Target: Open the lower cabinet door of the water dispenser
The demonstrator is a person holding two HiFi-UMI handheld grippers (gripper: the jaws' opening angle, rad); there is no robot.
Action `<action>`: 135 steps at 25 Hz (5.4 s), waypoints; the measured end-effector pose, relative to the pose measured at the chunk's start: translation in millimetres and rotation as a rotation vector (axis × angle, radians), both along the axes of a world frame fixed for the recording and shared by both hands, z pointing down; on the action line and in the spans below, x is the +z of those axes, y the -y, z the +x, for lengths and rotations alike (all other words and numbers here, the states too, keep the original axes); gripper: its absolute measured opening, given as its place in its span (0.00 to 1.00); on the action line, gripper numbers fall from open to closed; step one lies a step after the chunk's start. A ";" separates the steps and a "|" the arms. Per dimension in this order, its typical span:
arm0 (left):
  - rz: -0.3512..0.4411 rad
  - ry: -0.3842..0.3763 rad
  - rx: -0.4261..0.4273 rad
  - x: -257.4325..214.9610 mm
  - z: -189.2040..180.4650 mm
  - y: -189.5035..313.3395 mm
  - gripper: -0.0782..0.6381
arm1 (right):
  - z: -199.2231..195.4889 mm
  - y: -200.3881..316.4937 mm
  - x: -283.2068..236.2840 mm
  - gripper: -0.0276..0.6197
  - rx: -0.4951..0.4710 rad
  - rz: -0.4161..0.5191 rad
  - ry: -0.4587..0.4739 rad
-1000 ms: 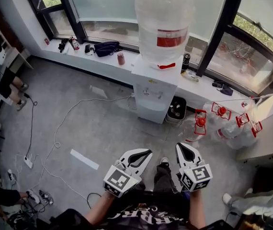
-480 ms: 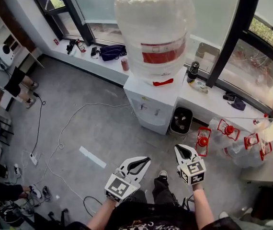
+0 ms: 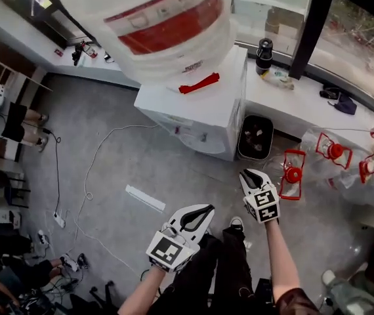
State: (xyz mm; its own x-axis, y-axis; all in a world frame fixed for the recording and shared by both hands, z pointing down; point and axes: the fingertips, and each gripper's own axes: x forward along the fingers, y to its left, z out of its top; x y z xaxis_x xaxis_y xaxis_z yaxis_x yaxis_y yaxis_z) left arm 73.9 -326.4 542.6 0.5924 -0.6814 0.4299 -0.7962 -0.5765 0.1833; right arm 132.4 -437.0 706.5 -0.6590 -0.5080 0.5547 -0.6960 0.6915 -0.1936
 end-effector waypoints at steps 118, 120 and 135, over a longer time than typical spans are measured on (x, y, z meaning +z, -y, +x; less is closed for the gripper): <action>0.016 0.048 -0.290 -77.1 -240.2 -195.9 0.14 | -230.1 -232.9 -236.4 0.23 -0.313 0.018 0.163; 0.031 0.050 -0.253 -85.7 -230.1 -199.5 0.14 | -217.9 -245.6 -249.6 0.23 -0.297 0.024 0.165; 0.124 0.030 -0.129 -136.2 -150.4 -200.1 0.14 | -108.8 -295.1 -306.7 0.22 -0.139 0.070 0.131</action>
